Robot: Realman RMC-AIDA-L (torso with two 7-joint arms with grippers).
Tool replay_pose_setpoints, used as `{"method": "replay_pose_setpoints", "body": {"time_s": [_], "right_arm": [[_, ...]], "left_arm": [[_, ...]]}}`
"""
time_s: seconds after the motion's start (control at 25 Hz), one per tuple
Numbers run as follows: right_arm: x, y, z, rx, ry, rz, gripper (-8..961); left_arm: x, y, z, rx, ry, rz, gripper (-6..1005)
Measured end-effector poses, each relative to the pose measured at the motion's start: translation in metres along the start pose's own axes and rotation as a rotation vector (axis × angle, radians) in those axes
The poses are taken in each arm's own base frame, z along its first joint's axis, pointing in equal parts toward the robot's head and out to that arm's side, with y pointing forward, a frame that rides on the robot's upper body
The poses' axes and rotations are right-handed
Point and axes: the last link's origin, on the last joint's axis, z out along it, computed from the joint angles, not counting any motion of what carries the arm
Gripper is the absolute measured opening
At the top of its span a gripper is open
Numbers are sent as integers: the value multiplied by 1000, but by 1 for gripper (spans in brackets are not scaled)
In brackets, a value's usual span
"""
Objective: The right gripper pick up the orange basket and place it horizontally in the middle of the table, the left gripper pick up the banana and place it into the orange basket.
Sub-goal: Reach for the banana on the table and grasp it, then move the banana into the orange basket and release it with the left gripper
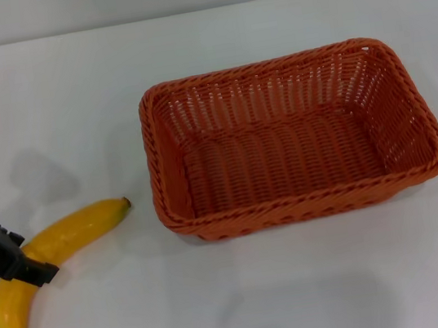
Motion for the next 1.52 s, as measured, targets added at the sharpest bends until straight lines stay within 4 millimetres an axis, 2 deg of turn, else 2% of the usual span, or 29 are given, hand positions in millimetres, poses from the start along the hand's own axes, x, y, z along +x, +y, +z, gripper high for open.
{"method": "replay_pose_setpoints", "body": {"time_s": [0.2,0.6,0.84,0.96,1.04,1.16,1.44,1.52], "right_arm": [[0,0,0,5,-3,14,648],[0,-2,1,14,-5,31,648],[0,-2,1,15,-7,42,648],[0,-2,1,15,-7,42,648],[0,-2,0,16,-7,42,648],[0,-2,0,15,-9,43,648],[-7,-2,-2,5,-44,40,648],[-8,-2,-2,3,-47,39,648]], "left_arm": [[-6,-3,11,-5,-23,-11,767],[-8,-8,18,7,9,-8,763],[-4,-6,18,-3,27,-2,696],[-2,-5,18,-12,42,7,514],[2,-4,13,-27,83,13,514],[6,-7,-5,-16,130,21,514],[16,-3,-94,148,178,78,514],[21,-1,-112,171,194,99,514]]}}
